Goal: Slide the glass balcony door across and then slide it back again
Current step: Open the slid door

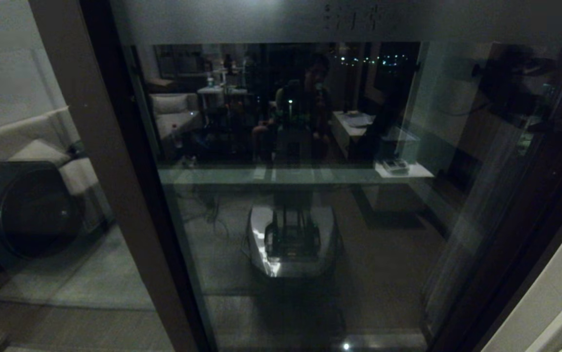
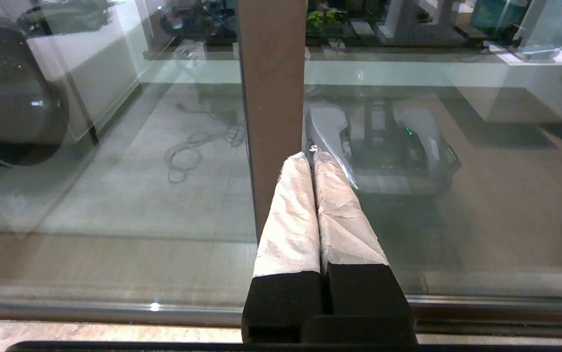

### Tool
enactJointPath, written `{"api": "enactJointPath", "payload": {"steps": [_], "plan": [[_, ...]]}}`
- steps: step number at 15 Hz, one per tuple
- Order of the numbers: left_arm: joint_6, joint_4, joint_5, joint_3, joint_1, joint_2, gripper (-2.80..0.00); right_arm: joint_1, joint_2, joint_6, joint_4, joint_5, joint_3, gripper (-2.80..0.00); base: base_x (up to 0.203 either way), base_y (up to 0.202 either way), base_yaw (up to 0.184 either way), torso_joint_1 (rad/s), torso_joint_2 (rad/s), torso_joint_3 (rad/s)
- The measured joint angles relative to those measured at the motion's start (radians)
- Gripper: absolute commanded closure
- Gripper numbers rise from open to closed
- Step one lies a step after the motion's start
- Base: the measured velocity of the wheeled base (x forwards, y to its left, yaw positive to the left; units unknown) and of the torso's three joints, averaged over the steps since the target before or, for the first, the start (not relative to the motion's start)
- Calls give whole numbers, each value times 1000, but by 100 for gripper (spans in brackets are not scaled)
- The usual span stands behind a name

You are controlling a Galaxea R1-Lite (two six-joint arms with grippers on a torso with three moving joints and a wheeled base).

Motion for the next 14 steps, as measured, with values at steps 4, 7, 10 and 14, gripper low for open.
{"api": "enactJointPath", "payload": {"steps": [4,7,10,14], "plan": [[0,0,0,0,0,0,0,0,-1,0,0,2,5,-280,0,0,0,0,0,0],[0,0,0,0,0,0,0,5,-1,0,-1,3,8,-280,0,0,0,0,0,0],[0,0,0,0,0,0,0,13,-4,0,-2,2,14,-280,0,0,0,0,0,0],[0,0,0,0,0,0,0,17,-9,-1,-1,3,19,-280,0,0,0,0,0,0]]}}
